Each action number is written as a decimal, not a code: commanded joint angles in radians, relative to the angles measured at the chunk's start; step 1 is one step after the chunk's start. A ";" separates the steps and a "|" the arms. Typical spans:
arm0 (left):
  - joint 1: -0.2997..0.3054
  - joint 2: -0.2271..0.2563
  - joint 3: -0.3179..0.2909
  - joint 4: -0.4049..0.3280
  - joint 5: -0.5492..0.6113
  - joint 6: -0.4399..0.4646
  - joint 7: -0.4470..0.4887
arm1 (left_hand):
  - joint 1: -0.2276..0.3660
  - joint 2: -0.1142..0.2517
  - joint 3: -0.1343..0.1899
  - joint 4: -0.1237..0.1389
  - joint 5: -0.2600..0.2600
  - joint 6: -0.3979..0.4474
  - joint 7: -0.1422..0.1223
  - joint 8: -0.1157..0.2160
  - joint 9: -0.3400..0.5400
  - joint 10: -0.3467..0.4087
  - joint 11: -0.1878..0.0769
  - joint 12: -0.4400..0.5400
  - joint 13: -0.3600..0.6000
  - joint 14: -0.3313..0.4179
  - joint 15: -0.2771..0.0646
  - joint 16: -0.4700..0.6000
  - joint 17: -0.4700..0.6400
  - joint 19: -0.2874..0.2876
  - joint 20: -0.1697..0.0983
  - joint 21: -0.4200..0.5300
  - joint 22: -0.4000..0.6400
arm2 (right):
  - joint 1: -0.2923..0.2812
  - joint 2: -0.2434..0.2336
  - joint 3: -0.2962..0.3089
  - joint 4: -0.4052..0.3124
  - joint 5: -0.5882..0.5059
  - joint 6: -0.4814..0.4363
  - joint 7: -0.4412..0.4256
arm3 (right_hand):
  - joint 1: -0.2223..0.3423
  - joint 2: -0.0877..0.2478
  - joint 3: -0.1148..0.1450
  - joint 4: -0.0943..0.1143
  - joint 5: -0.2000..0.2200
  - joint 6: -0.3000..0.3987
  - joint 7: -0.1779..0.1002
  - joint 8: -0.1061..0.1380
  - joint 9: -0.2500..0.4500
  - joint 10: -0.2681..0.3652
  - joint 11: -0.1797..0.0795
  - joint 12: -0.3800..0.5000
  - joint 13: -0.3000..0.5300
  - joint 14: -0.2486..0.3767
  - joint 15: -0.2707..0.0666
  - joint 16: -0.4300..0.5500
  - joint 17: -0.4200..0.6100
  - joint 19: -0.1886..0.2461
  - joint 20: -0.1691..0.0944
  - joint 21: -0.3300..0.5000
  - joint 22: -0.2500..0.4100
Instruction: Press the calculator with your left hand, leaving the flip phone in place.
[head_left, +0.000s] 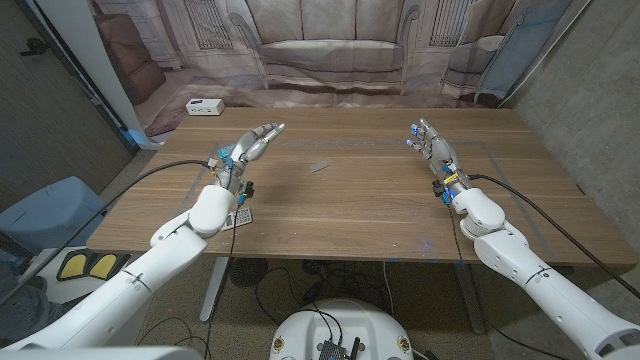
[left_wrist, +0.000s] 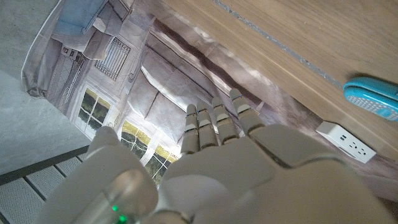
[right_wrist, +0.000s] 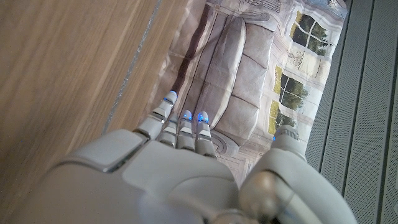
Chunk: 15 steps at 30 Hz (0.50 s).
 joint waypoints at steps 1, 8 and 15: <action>-0.103 -0.051 0.045 0.123 -0.107 -0.105 -0.102 | -0.010 -0.003 -0.003 0.001 0.002 -0.008 0.003 0.001 0.002 -0.005 0.011 -0.004 0.001 -0.009 0.007 -0.003 0.003 0.002 -0.009 0.004 0.003 | 0.011 0.010 -0.001 0.010 0.000 -0.002 -0.002 | 0.007 0.000 0.000 -0.004 0.000 -0.008 0.000 0.000 0.003 -0.008 -0.003 -0.004 0.004 -0.002 0.007 -0.003 -0.001 -0.007 0.000 -0.003 0.002; -0.136 -0.078 0.059 0.158 -0.166 -0.101 -0.138 | -0.012 -0.003 -0.004 0.001 0.002 -0.012 0.004 0.002 0.002 -0.009 0.013 -0.004 0.001 -0.013 0.009 -0.003 0.003 0.001 -0.011 0.004 0.002 | 0.017 0.011 0.000 0.021 0.008 -0.012 0.000 | 0.006 0.001 0.000 -0.003 0.000 -0.008 0.000 -0.001 0.003 -0.007 -0.001 -0.004 0.004 -0.003 0.008 -0.004 0.000 -0.008 0.001 -0.003 0.002; -0.188 -0.118 0.073 0.269 -0.354 -0.143 -0.320 | -0.015 -0.003 -0.007 0.002 0.003 -0.035 0.014 -0.001 0.002 -0.026 0.029 -0.008 0.000 -0.026 0.017 -0.005 0.003 -0.006 -0.020 0.002 0.002 | 0.016 0.001 -0.003 0.020 0.004 -0.023 0.001 | 0.007 0.003 0.000 -0.003 0.001 -0.010 -0.001 -0.002 0.003 -0.009 -0.002 -0.005 0.004 -0.005 0.008 -0.004 0.000 -0.009 0.002 -0.004 0.002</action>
